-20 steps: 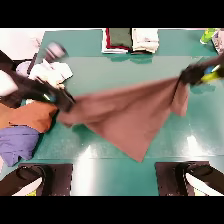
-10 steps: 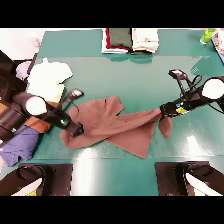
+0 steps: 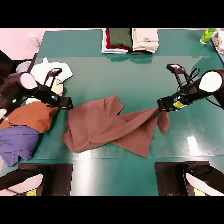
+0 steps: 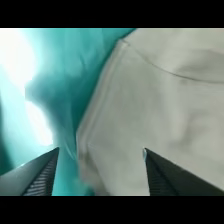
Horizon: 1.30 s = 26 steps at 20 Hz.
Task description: Fold the shirts.
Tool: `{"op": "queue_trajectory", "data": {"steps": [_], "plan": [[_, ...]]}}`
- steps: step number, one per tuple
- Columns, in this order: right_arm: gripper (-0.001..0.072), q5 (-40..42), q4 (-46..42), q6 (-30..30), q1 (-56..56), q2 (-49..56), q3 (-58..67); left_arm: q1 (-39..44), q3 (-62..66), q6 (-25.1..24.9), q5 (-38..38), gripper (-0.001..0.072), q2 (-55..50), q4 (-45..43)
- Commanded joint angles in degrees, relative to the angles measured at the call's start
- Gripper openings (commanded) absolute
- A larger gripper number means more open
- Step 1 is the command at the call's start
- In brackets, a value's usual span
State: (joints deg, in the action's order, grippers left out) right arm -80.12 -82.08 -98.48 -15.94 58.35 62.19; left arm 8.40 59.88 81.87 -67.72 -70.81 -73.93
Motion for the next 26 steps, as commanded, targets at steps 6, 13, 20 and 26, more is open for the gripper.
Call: {"op": "queue_trajectory", "data": {"steps": [6, 13, 20, 26], "plan": [[0.0014, 2.8, 0.0, 0.0, 0.0, 0.2, -0.3, -1.0, 0.3, -3.1, -0.3, 0.0291, -10.4, 6.5], [0.0013, 3.2, -0.6, 1.9, 2.0, -0.6, 14.0, -1.0, 12.4, -3.9, 1.3, 0.0028, 2.1, 5.0], [0.0013, 1.4, -0.6, 5.1, 8.6, -6.4, 48.4, -1.0, 43.0, -3.8, 4.8, 0.0028, 25.9, 2.9], [0.0013, -2.5, -0.4, 6.2, 15.8, -6.6, 60.7, -1.0, 51.1, -2.5, 6.4, 0.0027, 30.4, 1.9]]}}
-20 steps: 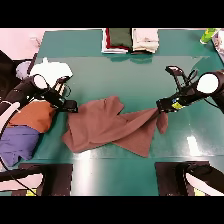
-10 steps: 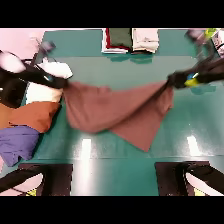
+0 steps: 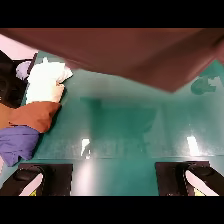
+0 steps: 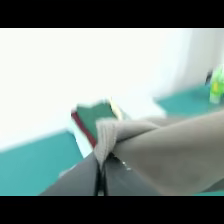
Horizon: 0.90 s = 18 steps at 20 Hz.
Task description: Fold the shirts.
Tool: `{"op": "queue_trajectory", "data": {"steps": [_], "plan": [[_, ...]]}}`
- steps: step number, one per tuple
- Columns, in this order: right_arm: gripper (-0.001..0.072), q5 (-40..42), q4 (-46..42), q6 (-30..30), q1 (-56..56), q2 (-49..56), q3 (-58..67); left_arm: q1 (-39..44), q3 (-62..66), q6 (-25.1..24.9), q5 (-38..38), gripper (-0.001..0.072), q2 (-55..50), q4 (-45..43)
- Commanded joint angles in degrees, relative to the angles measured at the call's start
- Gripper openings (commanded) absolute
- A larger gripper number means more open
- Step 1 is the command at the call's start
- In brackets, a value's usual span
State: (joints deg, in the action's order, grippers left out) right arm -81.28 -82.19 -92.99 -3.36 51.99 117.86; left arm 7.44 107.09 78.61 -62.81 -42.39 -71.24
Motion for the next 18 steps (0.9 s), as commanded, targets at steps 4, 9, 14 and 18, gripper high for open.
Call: {"op": "queue_trajectory", "data": {"steps": [4, 9, 14, 18], "plan": [[0.0013, 0.2, 0.5, 0.7, 6.4, -0.2, 1.5, 0.0, 3.9, 1.2, 0.1, 0.0027, -1.4, -0.8], [0.0013, -2.6, 2.2, 0.8, 6.4, 7.8, -1.4, 0.0, 3.9, 3.9, -15.5, 0.0028, -19.2, -1.0], [0.0012, -4.7, 5.6, 2.0, 4.6, 23.4, -11.8, 0.0, 3.9, 5.5, -20.2, 0.0028, -43.7, -3.7], [0.0013, 5.0, 5.7, 2.0, 1.9, 34.0, -20.5, 0.0, 3.9, 6.9, -20.6, 0.0029, -57.6, -6.1]]}}
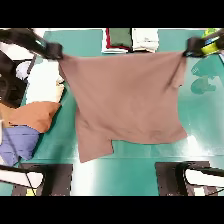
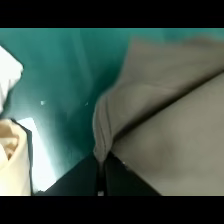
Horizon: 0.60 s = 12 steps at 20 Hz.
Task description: Fold the shirts.
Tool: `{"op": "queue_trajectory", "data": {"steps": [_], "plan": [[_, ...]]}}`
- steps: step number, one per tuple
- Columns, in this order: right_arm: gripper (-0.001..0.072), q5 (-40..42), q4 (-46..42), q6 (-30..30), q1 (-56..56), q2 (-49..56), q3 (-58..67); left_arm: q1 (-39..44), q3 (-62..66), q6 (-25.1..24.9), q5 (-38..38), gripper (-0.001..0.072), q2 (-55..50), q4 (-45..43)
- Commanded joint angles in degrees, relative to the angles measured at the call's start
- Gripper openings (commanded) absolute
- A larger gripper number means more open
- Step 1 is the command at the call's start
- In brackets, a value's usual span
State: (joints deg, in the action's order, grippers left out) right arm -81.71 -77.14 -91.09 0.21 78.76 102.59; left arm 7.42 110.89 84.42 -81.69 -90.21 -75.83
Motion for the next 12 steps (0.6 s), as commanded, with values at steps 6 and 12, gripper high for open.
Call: {"op": "queue_trajectory", "data": {"steps": [6, 12], "plan": [[0.033, 4.5, 0.7, 0.1, -2.6, 15.5, 2.9, 0.0, 0.0, 3.7, -2.4, 0.0487, -10.8, -7.4], [0.033, -3.7, -0.1, 3.0, 3.0, 5.3, -2.2, 0.0, -12.7, 5.6, -3.1, 0.0486, 1.1, -9.1]]}}
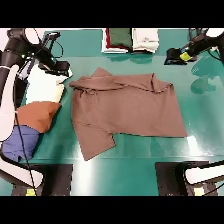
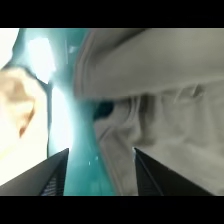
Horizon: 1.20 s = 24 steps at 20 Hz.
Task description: Fold the shirts.
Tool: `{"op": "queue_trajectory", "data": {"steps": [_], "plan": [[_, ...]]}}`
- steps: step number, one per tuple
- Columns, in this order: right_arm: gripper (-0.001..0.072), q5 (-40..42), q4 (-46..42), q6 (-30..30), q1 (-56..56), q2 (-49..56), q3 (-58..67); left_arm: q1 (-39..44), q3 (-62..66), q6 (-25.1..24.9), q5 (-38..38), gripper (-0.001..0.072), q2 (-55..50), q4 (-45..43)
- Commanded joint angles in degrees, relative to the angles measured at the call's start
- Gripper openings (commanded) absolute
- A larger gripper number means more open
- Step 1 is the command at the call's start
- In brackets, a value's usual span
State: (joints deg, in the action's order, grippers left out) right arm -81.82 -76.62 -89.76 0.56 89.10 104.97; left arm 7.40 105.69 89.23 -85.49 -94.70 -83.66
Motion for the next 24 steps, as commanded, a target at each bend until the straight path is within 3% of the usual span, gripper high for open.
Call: {"op": "queue_trajectory", "data": {"steps": [1, 4, 6, 9, 13, 21, 23, 24], "plan": [[0.0329, -4.0, -2.8, 1.7, 4.1, -8.4, -9.5, 0.0, -14.2, 0.8, 2.9, 0.0487, 9.6, -1.2], [0.0351, -4.0, -9.9, 1.6, 9.5, -19.1, -27.7, 0.0, -35.5, 2.4, 9.6, 0.0487, 22.8, 0.7], [0.0567, -4.0, -9.9, 1.5, 14.3, -24.3, -39.2, 0.0, -46.5, 2.4, 12.7, 0.0487, 29.5, 3.3], [0.0566, -3.0, -9.9, 1.4, 20.5, -29.2, -53.2, 0.0, -55.0, 3.6, 14.4, 0.0487, 34.6, 4.7], [0.0552, 1.1, -6.9, 1.8, 23.1, -31.1, -65.0, 0.0, -56.3, 3.7, 15.1, 0.0487, 35.1, 5.7], [0.054, 6.7, -5.6, 1.7, 19.4, -29.0, -69.1, 0.0, -56.3, 3.7, 15.4, 0.0487, 35.1, 6.5], [0.049, 7.0, -5.4, 1.7, 19.4, -27.8, -69.1, 0.0, -56.3, 3.3, 15.3, 0.0487, 35.1, 6.6], [0.0413, 7.1, -5.5, 1.8, 19.4, -27.4, -69.1, 0.0, -56.3, 3.3, 15.1, 0.0487, 35.1, 6.6]]}}
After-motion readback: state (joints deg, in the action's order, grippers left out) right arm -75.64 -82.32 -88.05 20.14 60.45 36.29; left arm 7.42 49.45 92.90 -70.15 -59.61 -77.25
